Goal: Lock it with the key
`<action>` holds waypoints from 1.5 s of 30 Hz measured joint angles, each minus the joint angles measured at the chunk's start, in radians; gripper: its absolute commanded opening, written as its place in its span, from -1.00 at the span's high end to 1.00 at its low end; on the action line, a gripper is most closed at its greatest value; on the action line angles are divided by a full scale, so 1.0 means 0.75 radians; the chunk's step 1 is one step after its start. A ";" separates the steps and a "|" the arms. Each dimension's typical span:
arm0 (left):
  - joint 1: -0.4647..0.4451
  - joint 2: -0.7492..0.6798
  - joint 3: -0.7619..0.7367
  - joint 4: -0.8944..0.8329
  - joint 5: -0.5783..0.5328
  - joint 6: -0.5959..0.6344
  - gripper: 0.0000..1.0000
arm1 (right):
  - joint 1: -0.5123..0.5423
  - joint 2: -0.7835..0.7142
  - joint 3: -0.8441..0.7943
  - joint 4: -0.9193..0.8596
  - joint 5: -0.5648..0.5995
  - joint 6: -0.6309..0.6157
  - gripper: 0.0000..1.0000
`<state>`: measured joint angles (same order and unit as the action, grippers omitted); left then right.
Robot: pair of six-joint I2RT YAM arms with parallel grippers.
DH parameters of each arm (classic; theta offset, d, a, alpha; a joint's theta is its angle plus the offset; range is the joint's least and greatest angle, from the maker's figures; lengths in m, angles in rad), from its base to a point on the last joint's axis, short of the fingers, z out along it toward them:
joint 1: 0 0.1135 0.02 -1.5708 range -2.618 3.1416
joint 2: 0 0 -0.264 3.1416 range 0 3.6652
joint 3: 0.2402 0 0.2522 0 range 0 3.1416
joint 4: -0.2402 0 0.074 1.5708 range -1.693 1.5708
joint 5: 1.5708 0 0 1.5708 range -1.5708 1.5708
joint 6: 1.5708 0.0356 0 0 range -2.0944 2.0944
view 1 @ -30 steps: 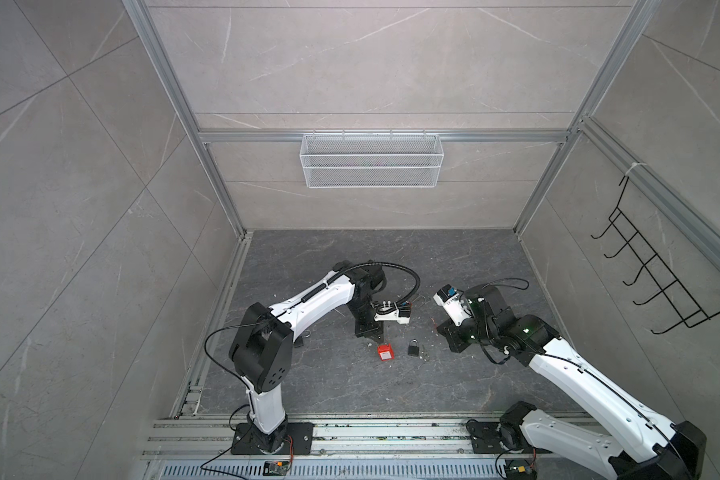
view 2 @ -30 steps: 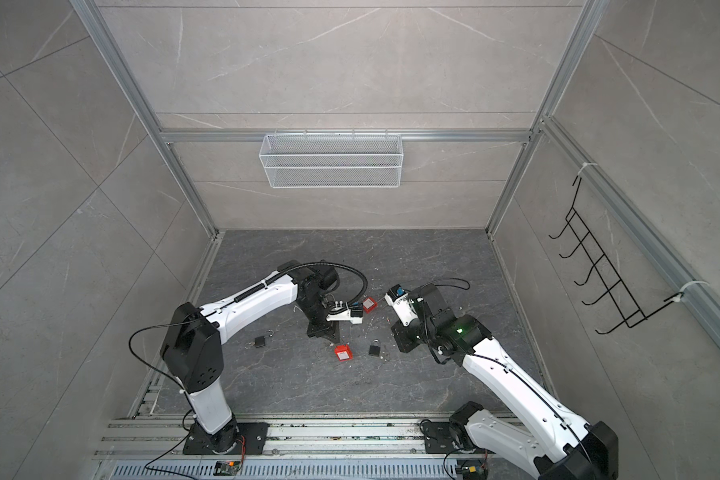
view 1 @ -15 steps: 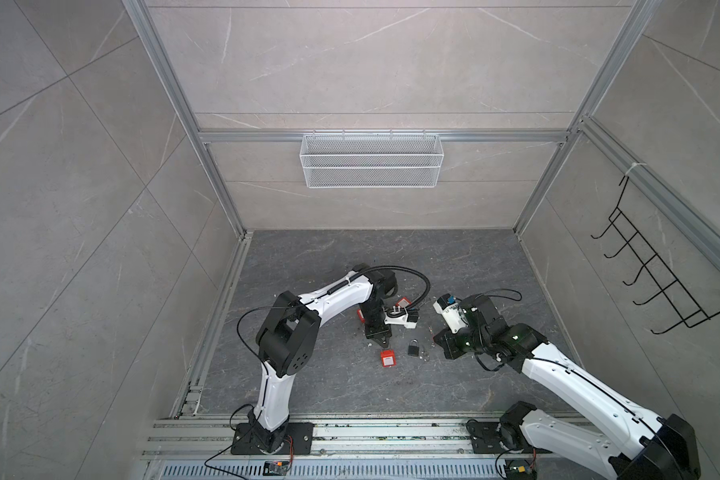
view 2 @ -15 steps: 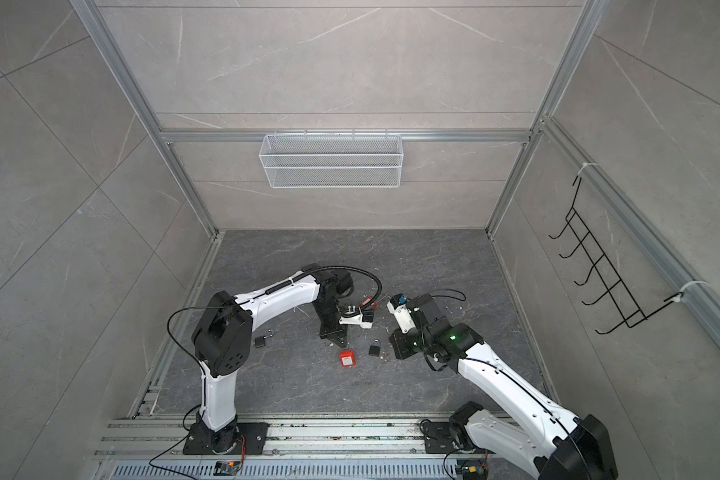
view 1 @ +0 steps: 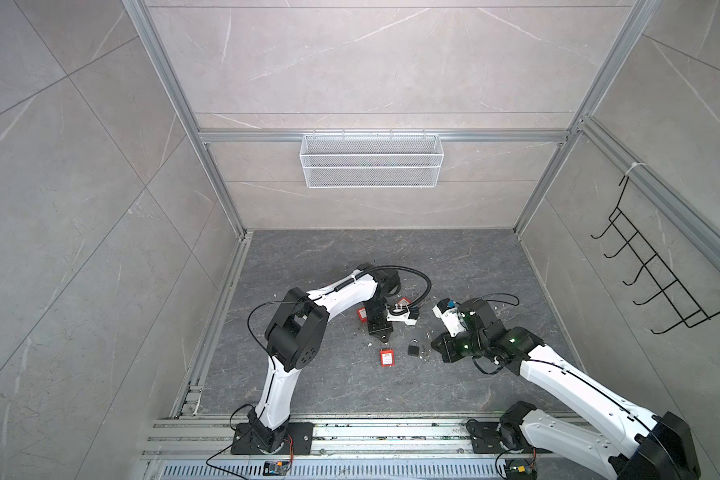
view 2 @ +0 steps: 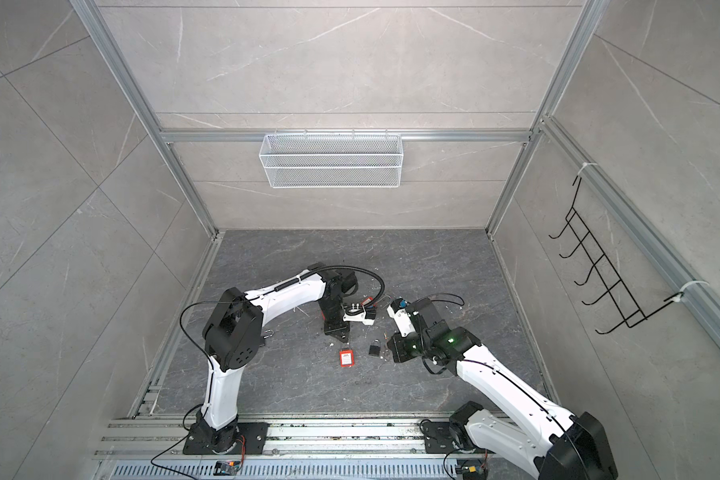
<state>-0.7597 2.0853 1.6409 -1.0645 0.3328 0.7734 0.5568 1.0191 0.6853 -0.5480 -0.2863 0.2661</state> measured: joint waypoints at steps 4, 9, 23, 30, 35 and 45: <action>0.001 0.020 0.004 0.045 -0.033 0.000 0.62 | 0.004 0.011 -0.007 0.005 -0.022 0.052 1.00; 0.014 0.022 0.009 0.117 -0.060 -0.020 0.42 | 0.020 0.047 -0.007 0.009 -0.038 0.108 1.00; 0.171 -0.537 -0.449 0.564 -0.058 -0.399 0.38 | 0.187 0.397 0.135 0.018 -0.069 0.257 1.00; 0.191 -0.938 -0.796 0.725 -0.106 -0.682 0.34 | 0.204 0.623 0.234 0.036 -0.119 0.284 1.00; 0.191 -1.078 -0.942 0.745 -0.160 -0.816 0.34 | 0.213 0.745 0.299 0.041 -0.163 0.286 1.00; 0.191 -1.137 -0.979 0.743 -0.246 -0.937 0.31 | 0.217 0.890 0.353 0.043 -0.178 0.309 0.76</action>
<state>-0.6163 1.2327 0.9066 -0.5076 0.1486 0.0704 0.7197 1.6863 0.9501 -0.5156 -0.4198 0.4980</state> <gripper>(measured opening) 0.342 0.071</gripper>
